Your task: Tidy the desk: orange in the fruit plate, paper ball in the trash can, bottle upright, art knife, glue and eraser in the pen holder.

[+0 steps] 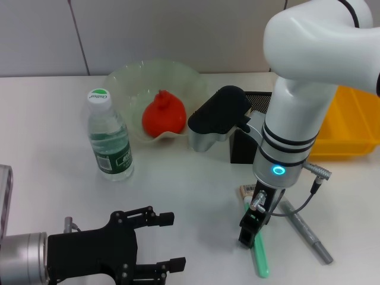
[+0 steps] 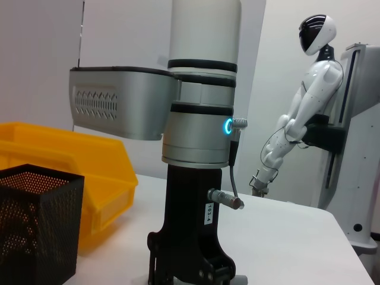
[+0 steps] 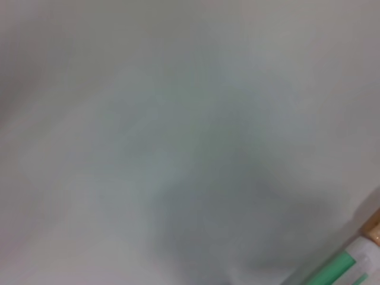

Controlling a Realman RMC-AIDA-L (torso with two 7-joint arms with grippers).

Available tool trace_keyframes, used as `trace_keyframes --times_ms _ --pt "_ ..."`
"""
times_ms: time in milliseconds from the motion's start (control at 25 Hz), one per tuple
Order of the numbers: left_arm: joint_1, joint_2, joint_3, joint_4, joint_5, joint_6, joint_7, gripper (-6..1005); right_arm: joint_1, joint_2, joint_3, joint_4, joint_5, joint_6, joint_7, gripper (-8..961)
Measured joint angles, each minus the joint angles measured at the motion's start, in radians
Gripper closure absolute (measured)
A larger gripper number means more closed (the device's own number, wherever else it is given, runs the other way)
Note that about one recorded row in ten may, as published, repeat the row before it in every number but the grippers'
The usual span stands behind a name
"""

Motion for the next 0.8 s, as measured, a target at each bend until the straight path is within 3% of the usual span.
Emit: trace_keyframes --times_ms 320,560,800 --pt "-0.001 0.000 0.000 0.001 0.000 0.000 0.000 201 0.006 0.002 0.006 -0.014 -0.001 -0.023 0.004 384" --pt "-0.002 0.000 -0.001 0.001 0.000 0.000 0.001 201 0.013 -0.008 0.063 -0.123 -0.100 -0.133 0.028 470" --pt "-0.003 0.000 -0.007 0.002 -0.004 0.000 -0.006 201 -0.005 -0.006 0.098 -0.137 -0.122 -0.138 0.007 448"
